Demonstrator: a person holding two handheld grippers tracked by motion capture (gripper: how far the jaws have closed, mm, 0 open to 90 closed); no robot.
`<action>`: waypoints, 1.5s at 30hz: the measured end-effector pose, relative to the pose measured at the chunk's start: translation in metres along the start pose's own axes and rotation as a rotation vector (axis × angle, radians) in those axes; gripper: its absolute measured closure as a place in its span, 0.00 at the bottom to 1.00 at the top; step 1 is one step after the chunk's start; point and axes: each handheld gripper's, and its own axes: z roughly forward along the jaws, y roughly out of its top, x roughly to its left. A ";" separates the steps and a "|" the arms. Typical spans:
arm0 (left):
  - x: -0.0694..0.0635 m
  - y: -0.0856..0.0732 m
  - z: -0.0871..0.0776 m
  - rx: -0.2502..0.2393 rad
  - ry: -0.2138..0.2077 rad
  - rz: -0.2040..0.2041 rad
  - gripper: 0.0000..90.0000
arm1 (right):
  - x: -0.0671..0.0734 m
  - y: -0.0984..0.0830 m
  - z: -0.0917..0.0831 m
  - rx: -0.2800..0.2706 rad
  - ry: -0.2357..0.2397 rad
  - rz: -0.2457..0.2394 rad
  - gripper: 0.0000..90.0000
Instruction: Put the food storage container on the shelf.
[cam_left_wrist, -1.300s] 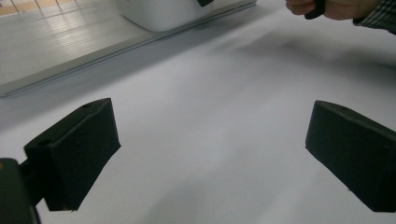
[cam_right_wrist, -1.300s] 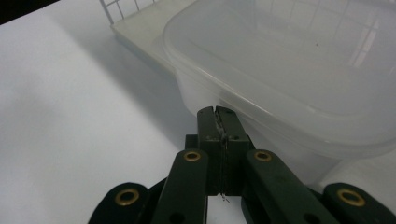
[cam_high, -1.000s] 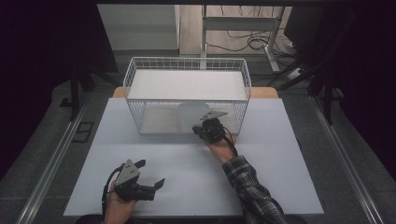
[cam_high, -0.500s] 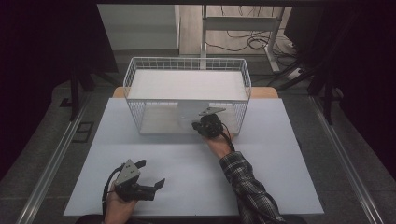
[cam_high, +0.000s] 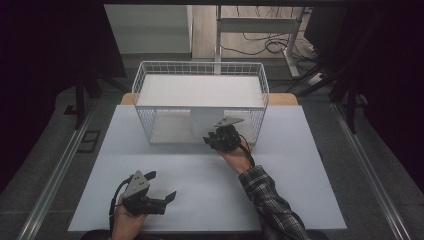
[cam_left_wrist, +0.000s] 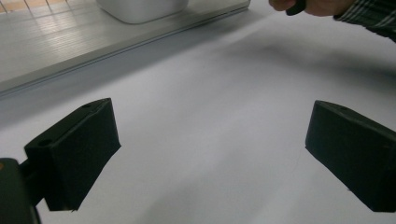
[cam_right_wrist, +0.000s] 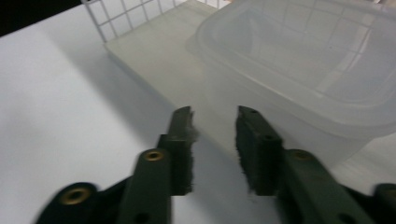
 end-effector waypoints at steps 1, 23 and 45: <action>0.000 0.000 0.000 0.003 0.001 0.000 0.03 | 0.001 0.000 -0.002 -0.001 0.001 -0.001 0.65; 0.003 -0.001 0.004 0.040 -0.015 -0.027 0.03 | 0.028 -0.017 -0.037 0.005 0.061 -0.054 0.15; 0.003 -0.002 0.004 0.057 -0.015 -0.020 0.03 | 0.035 -0.042 -0.072 -0.004 0.058 -0.040 0.03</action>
